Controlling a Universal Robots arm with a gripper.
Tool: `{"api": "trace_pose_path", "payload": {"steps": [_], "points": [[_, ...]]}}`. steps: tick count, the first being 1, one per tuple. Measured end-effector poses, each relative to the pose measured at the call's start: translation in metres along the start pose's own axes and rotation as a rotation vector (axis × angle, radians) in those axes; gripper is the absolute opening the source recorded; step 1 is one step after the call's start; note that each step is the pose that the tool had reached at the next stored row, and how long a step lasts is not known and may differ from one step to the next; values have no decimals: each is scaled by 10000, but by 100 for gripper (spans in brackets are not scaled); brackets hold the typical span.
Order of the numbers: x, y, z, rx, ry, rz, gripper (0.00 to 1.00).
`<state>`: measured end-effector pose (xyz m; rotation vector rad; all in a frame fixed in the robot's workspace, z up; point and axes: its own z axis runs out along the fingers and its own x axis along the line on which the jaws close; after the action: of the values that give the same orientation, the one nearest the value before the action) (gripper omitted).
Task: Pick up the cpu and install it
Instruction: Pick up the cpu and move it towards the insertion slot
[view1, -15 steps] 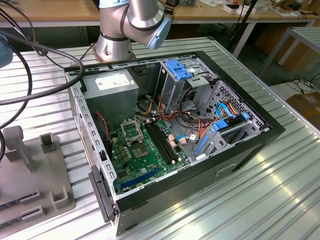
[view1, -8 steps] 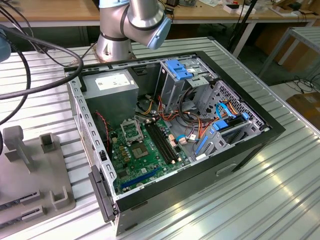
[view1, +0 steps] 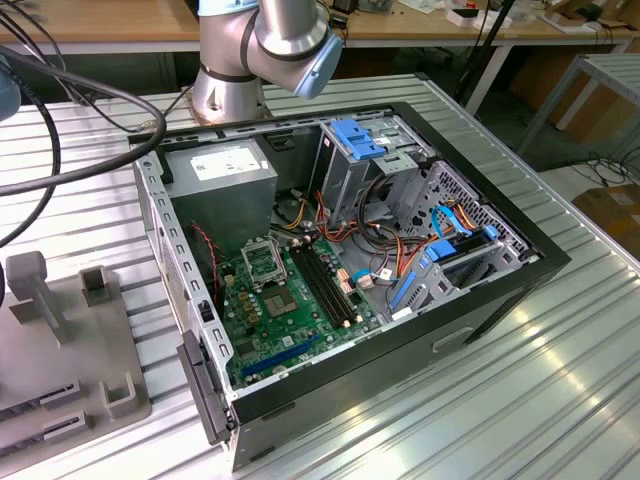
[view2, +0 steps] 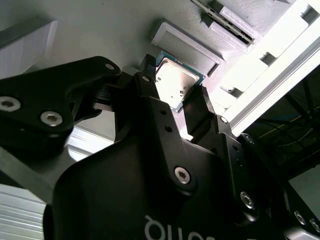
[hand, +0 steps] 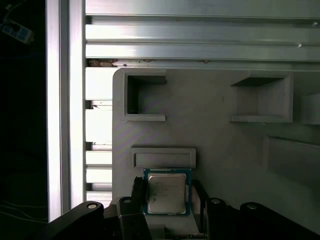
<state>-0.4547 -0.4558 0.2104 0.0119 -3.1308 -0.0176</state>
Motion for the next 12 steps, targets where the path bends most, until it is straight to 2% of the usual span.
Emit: {"api": "trace_pose_path", "payload": {"steps": [6,12], "points": [[1,0,-10,-1,1,1,47],[1,1,-63,-2,0,0,47]]}}
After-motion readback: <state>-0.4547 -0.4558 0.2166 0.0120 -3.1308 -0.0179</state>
